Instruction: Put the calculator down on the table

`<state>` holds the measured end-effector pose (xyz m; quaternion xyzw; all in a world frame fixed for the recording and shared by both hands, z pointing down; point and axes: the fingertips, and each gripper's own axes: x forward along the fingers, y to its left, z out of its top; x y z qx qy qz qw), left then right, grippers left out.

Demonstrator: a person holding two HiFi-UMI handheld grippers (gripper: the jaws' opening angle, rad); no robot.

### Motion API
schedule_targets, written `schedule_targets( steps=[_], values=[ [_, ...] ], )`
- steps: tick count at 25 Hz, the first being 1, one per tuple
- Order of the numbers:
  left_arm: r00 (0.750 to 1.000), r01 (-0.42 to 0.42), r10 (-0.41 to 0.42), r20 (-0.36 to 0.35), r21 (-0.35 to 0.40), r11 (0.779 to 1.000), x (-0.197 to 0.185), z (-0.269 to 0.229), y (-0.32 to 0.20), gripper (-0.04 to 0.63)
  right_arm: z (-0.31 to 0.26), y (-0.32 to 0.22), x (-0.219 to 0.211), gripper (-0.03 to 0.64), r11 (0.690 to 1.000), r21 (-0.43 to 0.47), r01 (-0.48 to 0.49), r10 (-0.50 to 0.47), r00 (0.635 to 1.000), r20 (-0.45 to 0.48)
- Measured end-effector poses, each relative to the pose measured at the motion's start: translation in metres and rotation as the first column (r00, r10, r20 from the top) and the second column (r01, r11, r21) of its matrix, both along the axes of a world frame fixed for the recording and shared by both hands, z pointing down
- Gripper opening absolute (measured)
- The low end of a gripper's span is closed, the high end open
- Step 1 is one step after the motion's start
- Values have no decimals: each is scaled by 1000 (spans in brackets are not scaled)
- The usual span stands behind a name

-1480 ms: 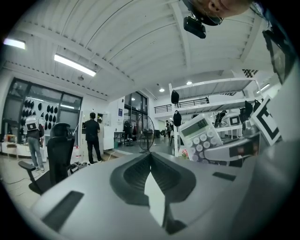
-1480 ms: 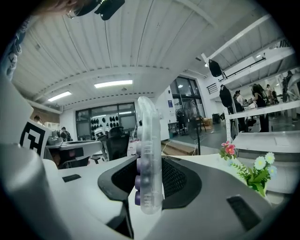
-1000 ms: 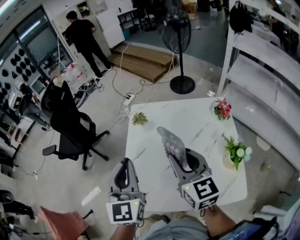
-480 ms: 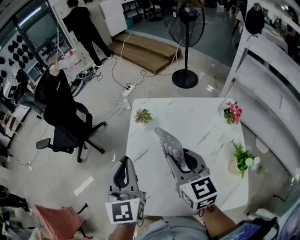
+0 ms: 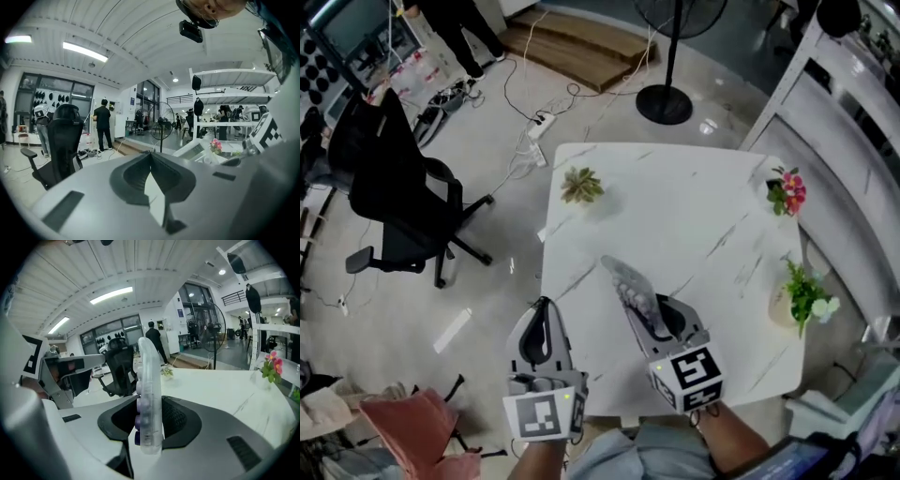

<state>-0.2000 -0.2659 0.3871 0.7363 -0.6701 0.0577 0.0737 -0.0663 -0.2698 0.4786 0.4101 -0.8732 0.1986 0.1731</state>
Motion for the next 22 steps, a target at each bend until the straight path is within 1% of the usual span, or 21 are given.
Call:
schedule_targets(
  steps=[4, 8, 16, 22],
  values=[
    [999, -14, 11, -39, -57, 998, -1, 28, 1, 8, 34, 9, -3, 146, 997, -79, -8, 5, 999, -34],
    [999, -19, 17, -27, -72, 997, -9, 44, -4, 8, 57, 14, -7, 146, 991, -136, -15, 8, 999, -50],
    [999, -9, 3, -51, -115, 993, -24, 62, -7, 8, 79, 20, -17, 147, 975, -219, -27, 11, 997, -73],
    [998, -30, 23, -62, -116, 993, -24, 64, -13, 8, 83, 13, -20, 149, 962, -266, -53, 33, 996, -78]
  ],
)
